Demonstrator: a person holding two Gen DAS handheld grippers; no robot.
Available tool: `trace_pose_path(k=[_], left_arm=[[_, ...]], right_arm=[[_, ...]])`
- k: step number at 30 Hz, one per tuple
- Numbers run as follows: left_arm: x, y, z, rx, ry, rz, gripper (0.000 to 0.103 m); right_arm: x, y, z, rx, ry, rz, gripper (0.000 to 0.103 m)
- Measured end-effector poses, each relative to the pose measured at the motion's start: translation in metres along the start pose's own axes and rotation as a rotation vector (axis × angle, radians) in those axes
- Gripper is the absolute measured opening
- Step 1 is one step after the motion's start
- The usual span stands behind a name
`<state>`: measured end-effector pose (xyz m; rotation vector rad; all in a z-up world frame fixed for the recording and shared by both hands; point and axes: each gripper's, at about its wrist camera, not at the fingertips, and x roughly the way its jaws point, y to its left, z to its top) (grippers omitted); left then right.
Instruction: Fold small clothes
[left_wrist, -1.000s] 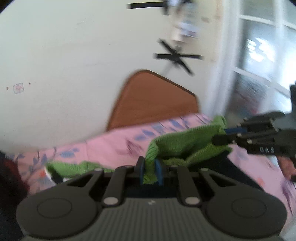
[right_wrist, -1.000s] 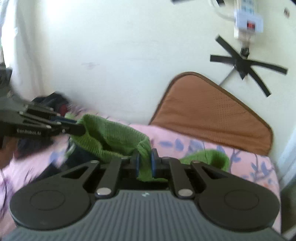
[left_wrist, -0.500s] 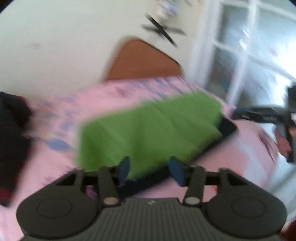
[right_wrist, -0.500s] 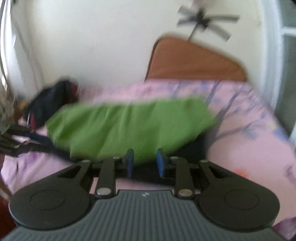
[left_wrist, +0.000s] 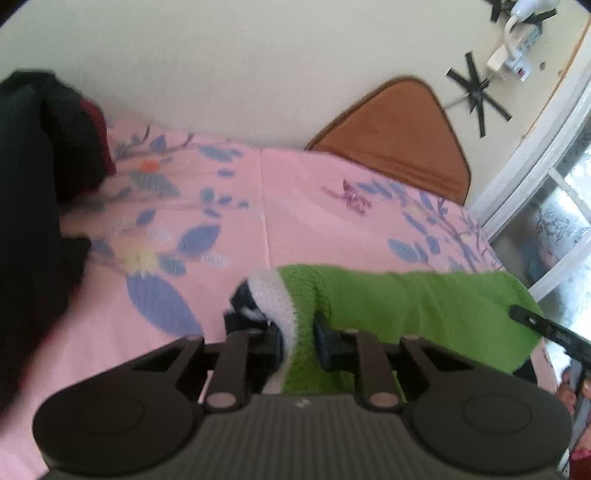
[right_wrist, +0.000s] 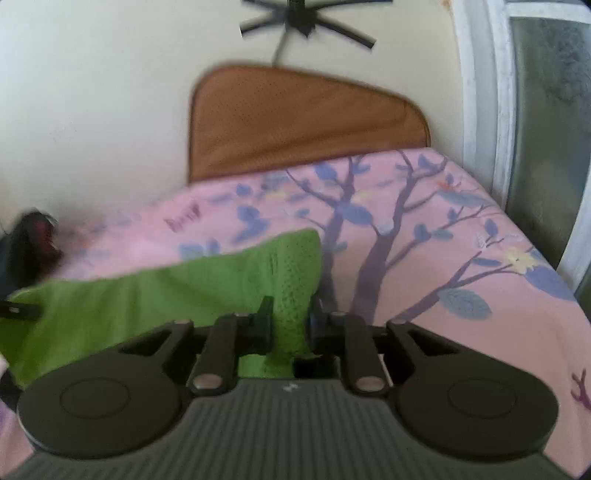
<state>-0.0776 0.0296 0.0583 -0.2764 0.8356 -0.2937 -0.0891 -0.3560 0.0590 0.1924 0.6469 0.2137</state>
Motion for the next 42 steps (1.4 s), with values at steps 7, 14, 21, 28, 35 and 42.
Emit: trace_pose_path(k=[7, 14, 21, 28, 35, 42], left_arm=[[0.03, 0.005, 0.001, 0.076, -0.001, 0.11, 0.02], [-0.034, -0.005, -0.011, 0.158, -0.142, 0.167, 0.033], [-0.028, -0.047, -0.002, 0.116, -0.077, -0.2, 0.02], [0.077, -0.086, -0.014, 0.128, 0.147, -0.249, 0.006], [0.082, -0.085, -0.018, 0.112, 0.118, -0.251, 0.006], [0.008, -0.017, -0.017, 0.029, -0.055, -0.291, 0.033]], right_arm=[[-0.01, 0.009, -0.03, -0.052, 0.007, -0.018, 0.018], [-0.034, -0.037, -0.019, 0.204, -0.06, 0.083, 0.061], [-0.036, -0.068, -0.037, 0.424, 0.033, 0.2, 0.073], [-0.017, -0.045, -0.041, 0.396, 0.08, 0.224, 0.056], [-0.038, -0.004, -0.014, 0.338, 0.036, 0.239, 0.023], [-0.062, 0.117, 0.034, 0.022, -0.036, 0.407, 0.023]])
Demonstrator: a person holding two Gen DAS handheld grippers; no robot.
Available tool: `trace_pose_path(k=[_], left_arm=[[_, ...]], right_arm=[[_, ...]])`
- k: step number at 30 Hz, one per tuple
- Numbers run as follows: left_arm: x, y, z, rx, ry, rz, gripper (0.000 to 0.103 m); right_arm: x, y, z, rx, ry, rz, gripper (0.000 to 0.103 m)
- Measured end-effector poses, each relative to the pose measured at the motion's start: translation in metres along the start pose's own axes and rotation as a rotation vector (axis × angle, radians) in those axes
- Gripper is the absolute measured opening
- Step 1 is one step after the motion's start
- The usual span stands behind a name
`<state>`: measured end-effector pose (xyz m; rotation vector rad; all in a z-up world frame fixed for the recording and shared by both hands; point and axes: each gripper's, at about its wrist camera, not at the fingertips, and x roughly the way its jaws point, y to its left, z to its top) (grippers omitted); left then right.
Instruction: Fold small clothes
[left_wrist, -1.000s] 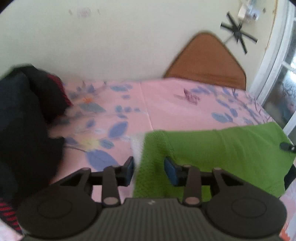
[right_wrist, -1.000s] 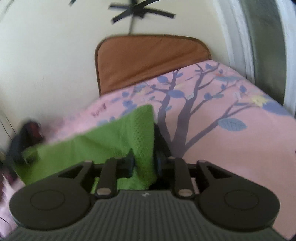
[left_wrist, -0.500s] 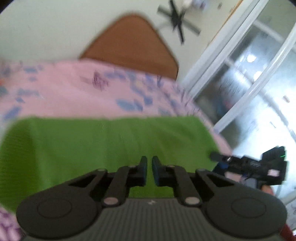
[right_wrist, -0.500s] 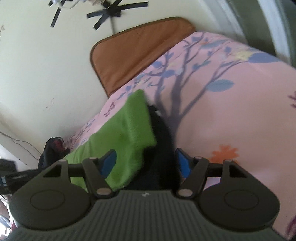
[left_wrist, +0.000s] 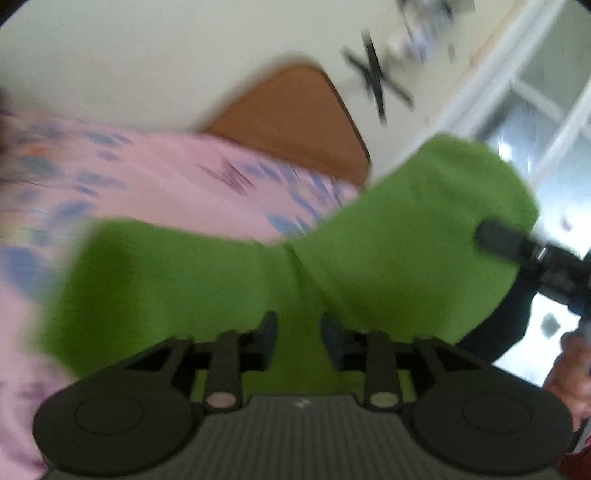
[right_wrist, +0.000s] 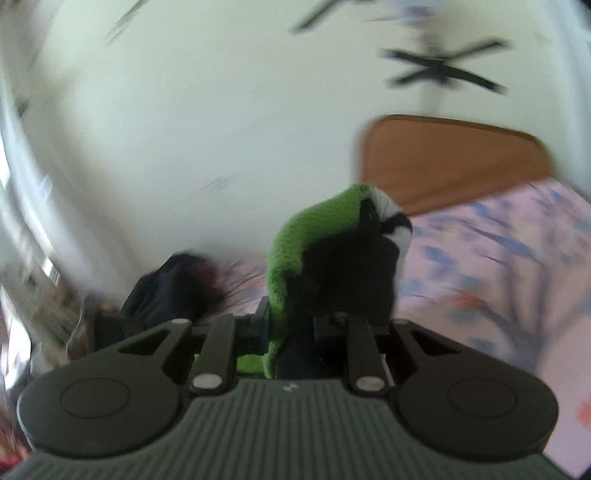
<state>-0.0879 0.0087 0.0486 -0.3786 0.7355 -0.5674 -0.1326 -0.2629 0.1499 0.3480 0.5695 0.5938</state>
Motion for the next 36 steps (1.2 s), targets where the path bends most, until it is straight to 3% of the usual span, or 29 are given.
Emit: trace_pose_path(k=[6, 9, 11, 12, 13, 14, 15, 16, 19, 23, 25, 28, 30, 33, 36], left_arm=[[-0.1, 0.08, -0.007, -0.179, -0.204, 0.14, 0.041], [-0.121, 0.103, -0.007, -0.231, -0.231, 0.181, 0.048], [-0.119, 0.108, -0.006, -0.247, -0.213, 0.184, 0.056], [-0.118, 0.108, -0.006, -0.245, -0.202, 0.178, 0.064], [-0.114, 0.106, -0.004, -0.238, -0.191, 0.168, 0.074], [-0.111, 0.106, -0.002, -0.229, -0.179, 0.154, 0.082], [-0.105, 0.103, 0.002, -0.221, -0.169, 0.137, 0.093], [-0.098, 0.098, 0.007, -0.207, -0.162, 0.114, 0.096], [-0.08, 0.08, 0.018, -0.155, -0.139, 0.088, 0.098], [-0.047, 0.067, 0.024, -0.137, -0.08, 0.125, 0.097], [-0.035, 0.07, 0.022, -0.147, -0.048, 0.16, 0.096], [-0.023, 0.087, 0.015, -0.215, -0.002, 0.14, 0.088], [-0.025, 0.086, 0.01, -0.177, -0.018, 0.159, 0.079], [-0.023, 0.073, 0.003, -0.092, -0.031, 0.218, 0.079], [-0.024, 0.075, 0.006, -0.12, -0.02, 0.204, 0.08]], right_arm=[[0.093, 0.072, -0.017, -0.202, 0.178, 0.079, 0.023], [0.15, 0.091, -0.048, -0.282, 0.311, 0.063, 0.026], [0.18, 0.094, -0.069, -0.341, 0.356, 0.039, 0.037], [0.179, 0.095, -0.072, -0.364, 0.317, 0.059, 0.042], [0.177, 0.098, -0.071, -0.382, 0.335, 0.074, 0.055], [0.17, 0.1, -0.066, -0.379, 0.353, 0.111, 0.061], [0.162, 0.101, -0.062, -0.367, 0.36, 0.157, 0.06], [0.151, 0.099, -0.059, -0.36, 0.36, 0.2, 0.06], [0.117, 0.095, -0.043, -0.382, 0.298, 0.196, 0.059], [0.09, 0.056, -0.013, -0.303, 0.181, 0.057, 0.058], [0.091, 0.03, -0.003, -0.209, 0.151, 0.0, 0.051], [0.108, 0.003, -0.004, -0.084, 0.168, -0.016, 0.042], [0.129, -0.008, -0.01, -0.055, 0.201, -0.029, 0.039], [0.145, -0.015, -0.018, -0.04, 0.191, -0.001, 0.038], [0.143, -0.012, -0.018, -0.046, 0.195, 0.001, 0.038]])
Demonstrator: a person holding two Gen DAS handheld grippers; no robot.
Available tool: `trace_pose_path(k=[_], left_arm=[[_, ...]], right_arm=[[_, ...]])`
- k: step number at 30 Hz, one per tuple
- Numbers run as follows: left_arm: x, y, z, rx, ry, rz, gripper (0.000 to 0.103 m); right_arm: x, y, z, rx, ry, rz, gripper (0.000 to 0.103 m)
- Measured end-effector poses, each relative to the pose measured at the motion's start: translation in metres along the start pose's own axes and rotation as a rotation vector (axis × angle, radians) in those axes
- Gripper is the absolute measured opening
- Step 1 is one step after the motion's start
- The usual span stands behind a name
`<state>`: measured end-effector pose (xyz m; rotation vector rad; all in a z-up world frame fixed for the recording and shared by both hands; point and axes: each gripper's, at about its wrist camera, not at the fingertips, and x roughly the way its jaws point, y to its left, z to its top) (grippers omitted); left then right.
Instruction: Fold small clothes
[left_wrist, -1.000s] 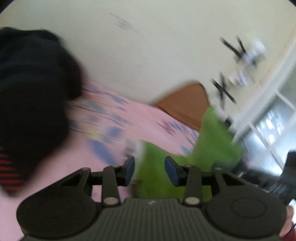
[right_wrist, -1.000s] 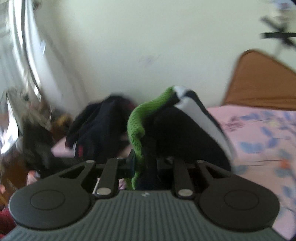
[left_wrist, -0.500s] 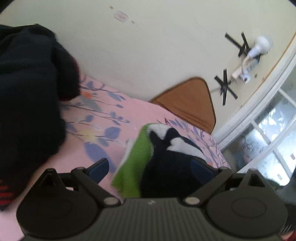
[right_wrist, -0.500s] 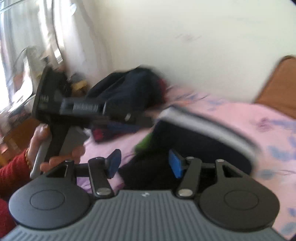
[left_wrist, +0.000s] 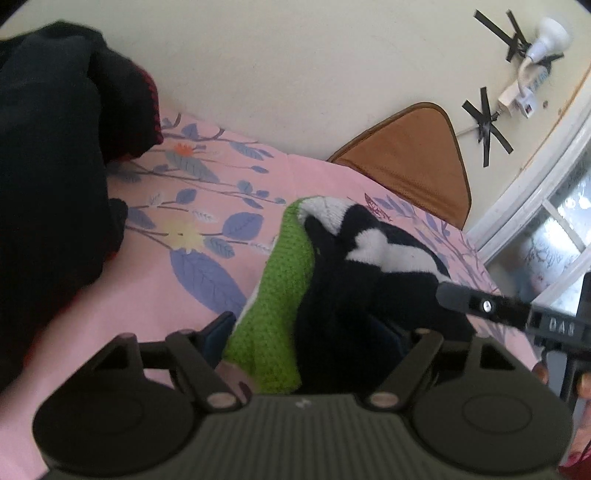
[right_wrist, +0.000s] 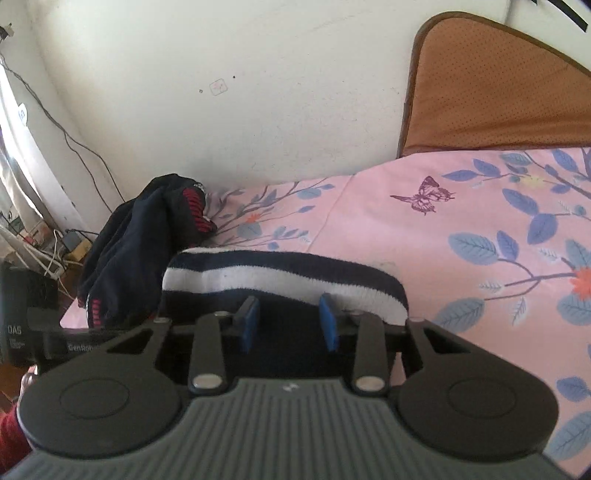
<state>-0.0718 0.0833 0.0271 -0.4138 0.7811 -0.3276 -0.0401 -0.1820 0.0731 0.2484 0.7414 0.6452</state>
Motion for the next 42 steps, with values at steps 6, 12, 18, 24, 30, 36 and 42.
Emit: trace_pose_path(k=[6, 12, 18, 24, 30, 36, 42], left_arm=[[-0.013, 0.001, -0.005, -0.048, 0.057, -0.041, 0.098], [-0.016, 0.0, -0.019, -0.114, 0.121, -0.187, 0.099], [-0.004, -0.018, -0.027, -0.063, 0.085, -0.195, 0.1], [-0.003, -0.038, -0.042, 0.073, -0.011, -0.112, 0.103], [-0.008, -0.05, -0.059, 0.193, -0.075, -0.006, 0.103], [-0.011, -0.05, -0.063, 0.187, -0.096, 0.021, 0.103], [-0.011, -0.051, -0.065, 0.182, -0.107, 0.027, 0.103]], right_arm=[[-0.048, -0.013, -0.01, 0.069, -0.076, 0.06, 0.07], [-0.06, -0.039, -0.044, 0.117, -0.015, 0.061, 0.075], [-0.02, -0.045, -0.061, 0.231, 0.019, 0.226, 0.079], [-0.011, -0.019, -0.064, 0.107, -0.032, 0.177, 0.086], [-0.017, -0.016, -0.074, 0.108, -0.073, 0.115, 0.084], [-0.029, -0.011, -0.088, 0.085, -0.1, 0.089, 0.087], [-0.034, -0.011, -0.094, 0.106, -0.131, 0.067, 0.088]])
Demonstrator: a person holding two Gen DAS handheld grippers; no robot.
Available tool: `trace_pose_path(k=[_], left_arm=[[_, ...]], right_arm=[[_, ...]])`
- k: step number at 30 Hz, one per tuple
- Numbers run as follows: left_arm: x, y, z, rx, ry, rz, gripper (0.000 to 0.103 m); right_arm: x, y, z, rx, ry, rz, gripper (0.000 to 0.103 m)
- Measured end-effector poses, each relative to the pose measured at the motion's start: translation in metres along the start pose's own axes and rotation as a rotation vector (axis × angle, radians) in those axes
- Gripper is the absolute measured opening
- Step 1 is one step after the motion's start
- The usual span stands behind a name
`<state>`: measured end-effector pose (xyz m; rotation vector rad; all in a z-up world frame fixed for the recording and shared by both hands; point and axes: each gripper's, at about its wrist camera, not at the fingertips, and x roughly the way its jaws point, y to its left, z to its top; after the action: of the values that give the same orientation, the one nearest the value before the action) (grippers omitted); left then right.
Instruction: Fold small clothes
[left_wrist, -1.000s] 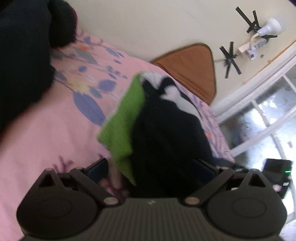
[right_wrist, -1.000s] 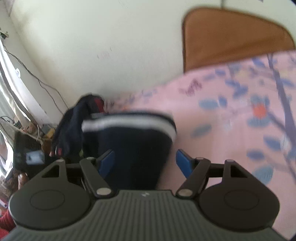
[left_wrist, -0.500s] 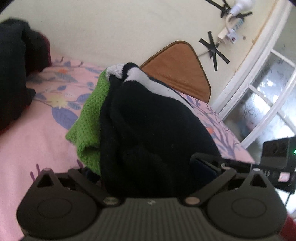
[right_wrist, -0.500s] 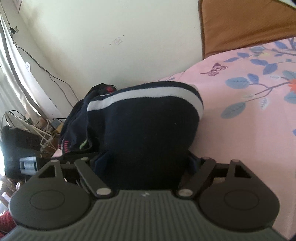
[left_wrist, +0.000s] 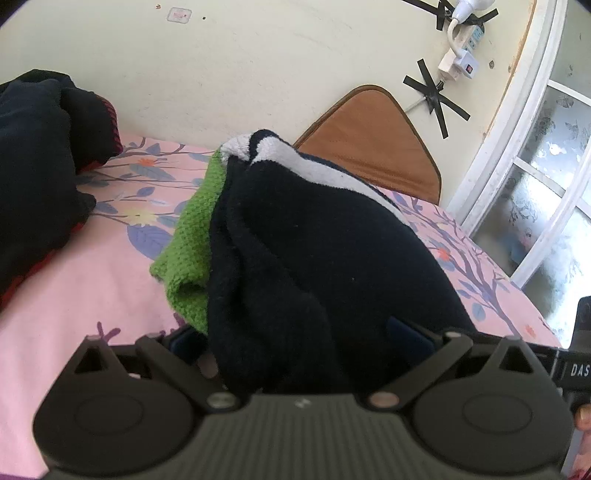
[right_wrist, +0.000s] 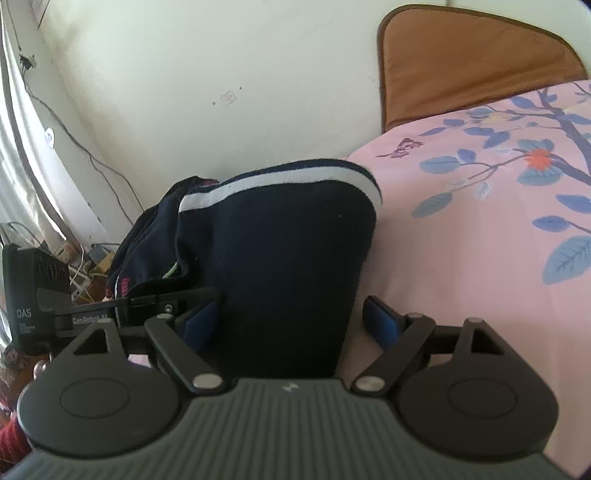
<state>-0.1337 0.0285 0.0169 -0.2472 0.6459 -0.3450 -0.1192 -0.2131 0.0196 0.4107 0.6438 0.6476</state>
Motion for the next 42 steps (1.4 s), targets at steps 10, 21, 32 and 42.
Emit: trace_pose_path(k=[10, 21, 32, 42], left_arm=[[-0.003, 0.003, -0.002, -0.009, -0.011, -0.004, 0.103], [-0.003, 0.004, -0.001, -0.008, -0.012, -0.004, 0.103], [-0.002, 0.004, -0.001, 0.001, -0.012, 0.003, 0.103], [-0.001, 0.002, -0.001, 0.0, -0.014, 0.006, 0.103]], right_arm=[[-0.013, -0.016, -0.002, 0.116, -0.09, -0.054, 0.09], [-0.014, -0.014, -0.003, 0.104, -0.095, -0.069, 0.092], [-0.008, -0.001, -0.004, 0.038, -0.083, -0.113, 0.097], [0.0, 0.015, -0.006, -0.06, -0.049, -0.183, 0.103]])
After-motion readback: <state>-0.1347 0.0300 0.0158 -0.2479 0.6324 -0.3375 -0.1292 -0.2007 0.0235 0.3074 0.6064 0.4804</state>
